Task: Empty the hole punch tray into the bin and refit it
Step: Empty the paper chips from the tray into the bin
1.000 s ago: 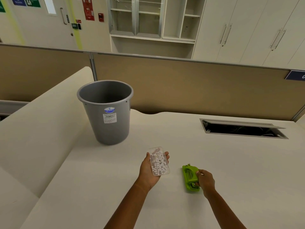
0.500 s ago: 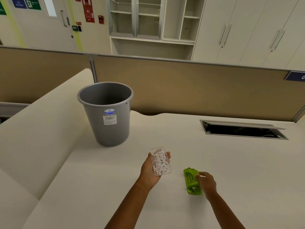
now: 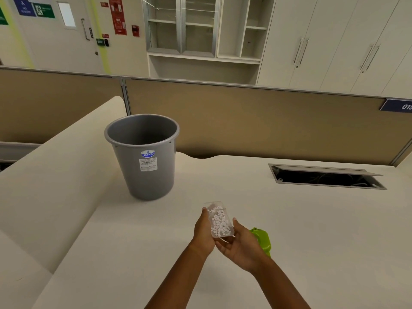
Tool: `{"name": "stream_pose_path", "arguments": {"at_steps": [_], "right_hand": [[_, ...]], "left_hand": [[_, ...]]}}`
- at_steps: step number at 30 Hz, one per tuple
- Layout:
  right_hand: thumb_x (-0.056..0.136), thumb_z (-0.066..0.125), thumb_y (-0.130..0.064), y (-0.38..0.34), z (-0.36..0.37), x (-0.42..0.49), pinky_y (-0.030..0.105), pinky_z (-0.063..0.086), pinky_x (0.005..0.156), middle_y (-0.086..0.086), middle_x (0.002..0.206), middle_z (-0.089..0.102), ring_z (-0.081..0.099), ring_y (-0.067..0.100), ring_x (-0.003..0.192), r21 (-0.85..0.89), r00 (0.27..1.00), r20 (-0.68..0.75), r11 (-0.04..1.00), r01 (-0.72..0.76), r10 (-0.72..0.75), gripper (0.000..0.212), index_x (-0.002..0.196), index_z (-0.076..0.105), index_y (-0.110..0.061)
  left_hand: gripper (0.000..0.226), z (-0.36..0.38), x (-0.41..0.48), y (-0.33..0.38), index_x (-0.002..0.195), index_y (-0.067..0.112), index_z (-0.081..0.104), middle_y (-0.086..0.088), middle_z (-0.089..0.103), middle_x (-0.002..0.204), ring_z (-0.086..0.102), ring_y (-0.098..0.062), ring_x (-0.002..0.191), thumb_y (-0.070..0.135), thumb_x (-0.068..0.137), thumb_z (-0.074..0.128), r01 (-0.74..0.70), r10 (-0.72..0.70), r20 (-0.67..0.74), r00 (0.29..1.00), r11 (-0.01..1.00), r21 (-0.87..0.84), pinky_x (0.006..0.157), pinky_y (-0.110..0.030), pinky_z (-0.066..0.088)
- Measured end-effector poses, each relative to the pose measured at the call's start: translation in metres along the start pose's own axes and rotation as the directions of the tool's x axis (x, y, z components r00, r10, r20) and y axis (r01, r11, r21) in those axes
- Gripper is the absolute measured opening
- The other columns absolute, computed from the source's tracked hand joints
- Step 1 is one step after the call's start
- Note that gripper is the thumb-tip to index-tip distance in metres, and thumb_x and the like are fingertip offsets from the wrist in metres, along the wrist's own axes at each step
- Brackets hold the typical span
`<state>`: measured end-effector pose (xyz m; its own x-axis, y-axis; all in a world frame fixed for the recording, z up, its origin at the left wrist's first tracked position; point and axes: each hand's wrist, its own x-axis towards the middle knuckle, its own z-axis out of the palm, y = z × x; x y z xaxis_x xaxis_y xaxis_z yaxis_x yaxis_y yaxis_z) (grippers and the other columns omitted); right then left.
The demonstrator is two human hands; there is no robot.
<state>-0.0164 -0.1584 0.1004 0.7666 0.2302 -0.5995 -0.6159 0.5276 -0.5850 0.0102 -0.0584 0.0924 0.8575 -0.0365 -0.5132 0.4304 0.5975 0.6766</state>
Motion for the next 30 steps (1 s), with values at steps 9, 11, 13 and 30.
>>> {"name": "stream_pose_path", "arguments": {"at_steps": [9, 11, 13, 30], "right_hand": [[0.095, 0.037, -0.029, 0.002, 0.013, -0.006, 0.039, 0.06, 0.061, 0.02, 0.097, 0.06, 0.06, 0.031, 0.089, 0.199, 0.987, 0.13, 0.972, -0.123, 0.098, 0.033, 0.103, 0.058, -0.005], [0.096, 0.036, -0.028, 0.004, 0.014, -0.005, 0.04, 0.059, 0.062, 0.022, 0.099, 0.06, 0.06, 0.032, 0.091, 0.258, 0.983, 0.16, 0.957, -0.133, 0.094, 0.035, 0.105, 0.057, -0.003], [0.096, 0.034, -0.029, 0.004, 0.016, -0.004, 0.04, 0.059, 0.062, 0.023, 0.103, 0.06, 0.059, 0.032, 0.093, 0.306, 0.979, 0.184, 0.941, -0.144, 0.09, 0.037, 0.109, 0.056, -0.002], [0.095, 0.029, -0.033, -0.014, 0.071, 0.012, 0.034, 0.06, 0.053, 0.025, 0.106, 0.06, 0.062, 0.033, 0.084, 0.332, 0.942, 0.333, 0.928, -0.167, 0.051, 0.044, 0.106, 0.054, 0.002]], "left_hand": [[0.048, -0.008, -0.001, -0.002, 0.132, 0.003, 0.043, -0.023, 0.053, 0.13, 0.053, -0.038, 0.116, 0.033, 0.1, 0.025, -0.104, 0.115, -0.057, 0.992, 0.979, 0.175, 0.072, -0.031, 0.049], [0.047, -0.01, -0.002, -0.001, 0.132, 0.003, 0.043, -0.023, 0.053, 0.13, 0.053, -0.038, 0.116, 0.032, 0.1, 0.026, -0.113, 0.126, -0.056, 0.99, 0.975, 0.194, 0.082, -0.036, 0.047], [0.046, -0.011, -0.004, 0.001, 0.131, 0.003, 0.044, -0.022, 0.053, 0.13, 0.054, -0.036, 0.114, 0.031, 0.1, 0.026, -0.119, 0.134, -0.053, 0.99, 0.969, 0.217, 0.086, -0.036, 0.045], [0.045, -0.029, 0.002, 0.069, 0.135, 0.007, 0.04, -0.015, 0.047, 0.14, 0.047, -0.031, 0.125, 0.031, 0.1, 0.025, -0.352, 0.466, -0.082, 0.881, 0.761, 0.545, 0.101, -0.035, 0.04]]}}
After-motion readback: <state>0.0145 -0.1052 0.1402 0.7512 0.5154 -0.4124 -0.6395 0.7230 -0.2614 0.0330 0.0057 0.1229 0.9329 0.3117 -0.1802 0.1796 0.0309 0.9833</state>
